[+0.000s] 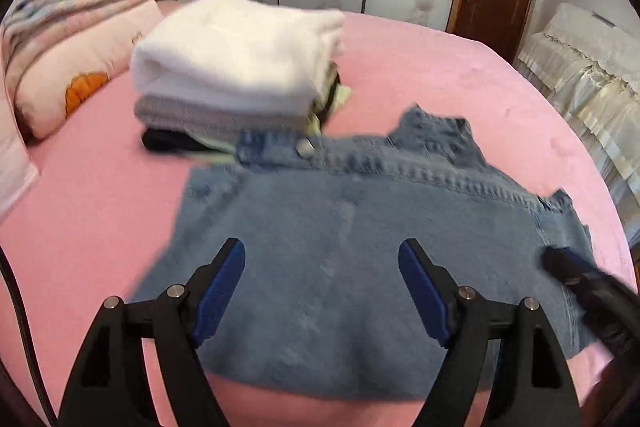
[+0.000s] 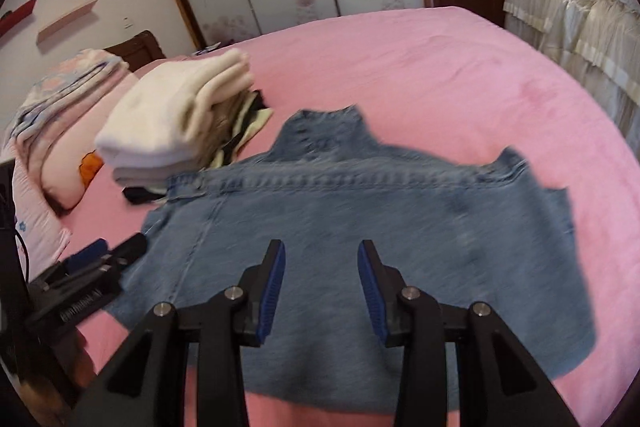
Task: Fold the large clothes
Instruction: 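Lay the folded hem on the collar and open both grippers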
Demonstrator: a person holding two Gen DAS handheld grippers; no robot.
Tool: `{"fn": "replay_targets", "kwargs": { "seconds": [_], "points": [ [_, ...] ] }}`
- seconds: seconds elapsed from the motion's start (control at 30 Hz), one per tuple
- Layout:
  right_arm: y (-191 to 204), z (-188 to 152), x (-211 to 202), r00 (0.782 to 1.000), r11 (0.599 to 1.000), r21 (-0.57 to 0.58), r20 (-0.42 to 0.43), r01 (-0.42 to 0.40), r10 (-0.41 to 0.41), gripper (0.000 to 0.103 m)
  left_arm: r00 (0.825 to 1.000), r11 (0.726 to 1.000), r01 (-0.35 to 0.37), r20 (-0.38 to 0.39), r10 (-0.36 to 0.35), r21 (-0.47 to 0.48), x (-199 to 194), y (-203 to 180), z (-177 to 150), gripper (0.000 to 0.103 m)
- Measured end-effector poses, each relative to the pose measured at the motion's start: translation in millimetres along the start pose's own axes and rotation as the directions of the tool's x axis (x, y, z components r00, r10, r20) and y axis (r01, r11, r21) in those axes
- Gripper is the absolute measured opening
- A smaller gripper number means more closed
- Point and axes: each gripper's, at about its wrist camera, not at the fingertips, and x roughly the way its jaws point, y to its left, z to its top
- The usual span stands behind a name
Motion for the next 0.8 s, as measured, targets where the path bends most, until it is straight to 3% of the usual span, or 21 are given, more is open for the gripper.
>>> {"fn": "replay_targets", "kwargs": {
  "seconds": [0.07,0.2,0.27,0.33,0.4,0.43,0.47,0.53,0.57,0.8],
  "points": [
    [-2,-15,20,0.999,1.000,0.026,-0.042,0.004,-0.003,0.038,0.999,1.000,-0.013,-0.033,0.013,0.002,9,-8,-18,0.078],
    [-35,-40,39,0.991,0.994,0.071,-0.112,0.079,-0.070,0.035,0.987,0.992,-0.112,-0.108,0.118,0.060,44,-4,-46,0.078],
    [-61,-45,27,0.995,0.994,0.079,-0.079,0.069,-0.063,0.019,0.990,0.995,-0.098,-0.102,0.099,0.018,48,17,-45,0.082],
    [-90,-48,10,0.980,0.978,0.073,-0.053,0.194,-0.190,0.020,0.986,0.990,-0.142,-0.092,0.139,-0.017,47,37,-39,0.084],
    [-125,-53,-2,0.968,0.963,0.105,-0.039,0.249,-0.246,0.018,0.986,0.988,-0.144,-0.088,0.139,-0.050,48,61,-32,0.084],
    [-144,-56,-7,0.950,0.941,0.133,-0.052,0.311,-0.307,0.022,0.985,0.987,-0.153,-0.086,0.147,-0.056,49,71,-30,0.084],
    [-163,-60,-11,0.932,0.918,0.163,-0.065,0.362,-0.356,0.018,0.983,0.984,-0.171,-0.079,0.167,-0.044,50,76,-30,0.084],
    [-200,-67,-22,0.948,0.914,0.251,-0.066,0.319,-0.313,0.014,0.966,0.968,-0.252,-0.066,0.251,-0.009,53,82,-29,0.084],
    [-209,-70,-25,0.941,0.903,0.267,-0.074,0.336,-0.329,0.014,0.963,0.964,-0.264,-0.062,0.264,-0.004,55,87,-28,0.084],
    [-204,-73,-13,0.894,0.876,0.180,-0.099,0.448,-0.437,0.017,0.963,0.964,-0.263,-0.062,0.261,-0.031,64,99,-26,0.085]
  ]
}}
